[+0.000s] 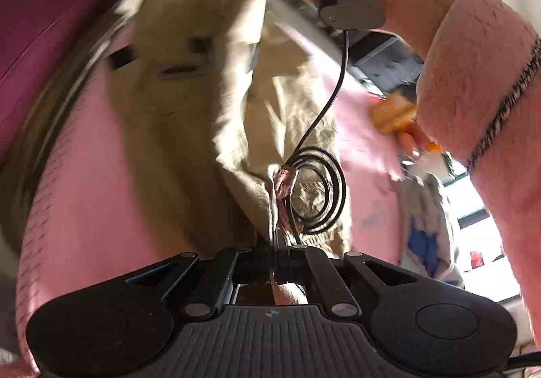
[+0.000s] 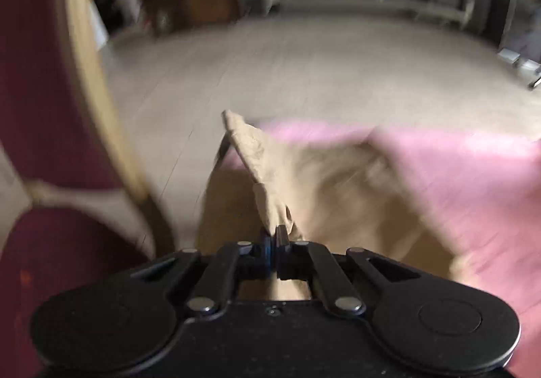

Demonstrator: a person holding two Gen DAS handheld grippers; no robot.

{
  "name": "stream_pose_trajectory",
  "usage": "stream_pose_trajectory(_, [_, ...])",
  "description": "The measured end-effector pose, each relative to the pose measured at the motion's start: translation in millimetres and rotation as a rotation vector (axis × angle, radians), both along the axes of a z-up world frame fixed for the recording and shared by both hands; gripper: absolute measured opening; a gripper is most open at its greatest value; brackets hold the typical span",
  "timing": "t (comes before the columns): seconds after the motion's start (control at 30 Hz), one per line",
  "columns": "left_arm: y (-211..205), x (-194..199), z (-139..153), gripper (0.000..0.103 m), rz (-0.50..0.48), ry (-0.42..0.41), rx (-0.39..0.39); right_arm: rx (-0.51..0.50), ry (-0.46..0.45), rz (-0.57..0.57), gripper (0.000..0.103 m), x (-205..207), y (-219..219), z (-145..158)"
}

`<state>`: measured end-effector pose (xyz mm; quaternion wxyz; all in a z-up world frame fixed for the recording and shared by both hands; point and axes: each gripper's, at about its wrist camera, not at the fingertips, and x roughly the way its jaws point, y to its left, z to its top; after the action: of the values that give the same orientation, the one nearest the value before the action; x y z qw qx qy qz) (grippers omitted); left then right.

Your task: Fold clothes

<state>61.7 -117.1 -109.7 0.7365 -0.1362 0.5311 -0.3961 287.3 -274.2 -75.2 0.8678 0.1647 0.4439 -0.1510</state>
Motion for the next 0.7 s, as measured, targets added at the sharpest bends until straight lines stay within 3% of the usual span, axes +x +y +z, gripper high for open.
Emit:
stream_pose_trajectory(0.23, [-4.4, -1.1, 0.5, 0.002, -0.019, -0.037, 0.037, 0.083, 0.059, 0.028, 0.003, 19.6, 24.4, -53.2])
stream_pose_trajectory(0.33, [2.9, -0.7, 4.7, 0.002, 0.007, -0.054, 0.031, 0.171, 0.011, 0.023, 0.004, 23.5, 17.1, -40.1])
stream_pose_trajectory(0.4, [11.2, -0.7, 0.4, 0.004, 0.045, -0.041, 0.058, 0.211, 0.004, 0.050, 0.022, 25.1, 17.2, -36.0])
stream_pose_trajectory(0.43, [15.6, -0.3, -1.9, 0.008, 0.072, -0.032, 0.076, 0.229, 0.019, 0.086, 0.040, 26.0, 17.2, -35.7])
stream_pose_trajectory(0.57, [30.5, -3.6, 6.0, 0.008, 0.182, -0.095, 0.074, 0.129, 0.017, 0.116, 0.045, 0.3, 6.3, -10.4])
stream_pose_trajectory(0.7, [44.6, -12.9, 26.2, 0.008, 0.289, -0.250, 0.001, 0.056, -0.004, 0.113, 0.049, -54.6, -33.0, 44.0])
